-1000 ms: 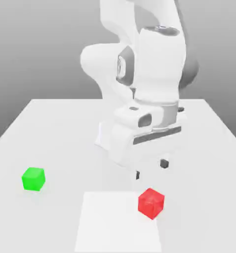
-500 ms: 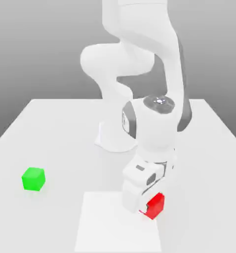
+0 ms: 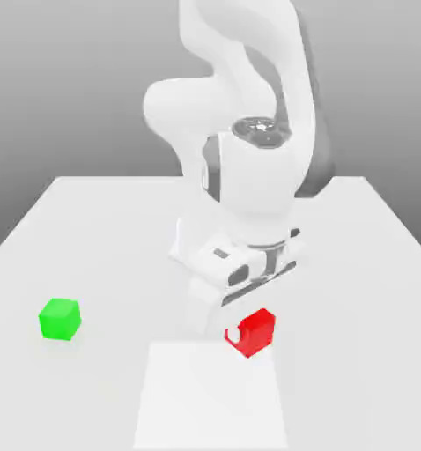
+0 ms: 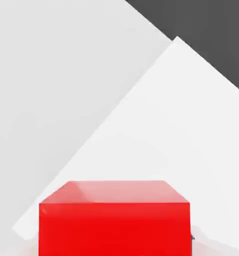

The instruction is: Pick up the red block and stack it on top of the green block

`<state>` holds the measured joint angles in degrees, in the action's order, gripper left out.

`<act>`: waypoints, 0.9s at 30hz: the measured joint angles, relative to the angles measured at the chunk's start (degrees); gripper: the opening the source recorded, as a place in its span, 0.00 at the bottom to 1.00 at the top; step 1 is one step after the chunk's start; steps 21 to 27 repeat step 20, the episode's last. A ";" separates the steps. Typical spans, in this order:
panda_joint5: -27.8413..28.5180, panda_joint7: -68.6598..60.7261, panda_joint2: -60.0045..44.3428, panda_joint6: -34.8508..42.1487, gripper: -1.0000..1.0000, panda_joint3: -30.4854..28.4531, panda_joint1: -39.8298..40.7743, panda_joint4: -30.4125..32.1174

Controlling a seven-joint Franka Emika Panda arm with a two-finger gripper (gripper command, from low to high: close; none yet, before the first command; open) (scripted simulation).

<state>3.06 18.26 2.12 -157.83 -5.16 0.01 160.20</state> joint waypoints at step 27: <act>-8.42 8.58 -6.05 -7.57 1.00 -13.79 25.61 1.57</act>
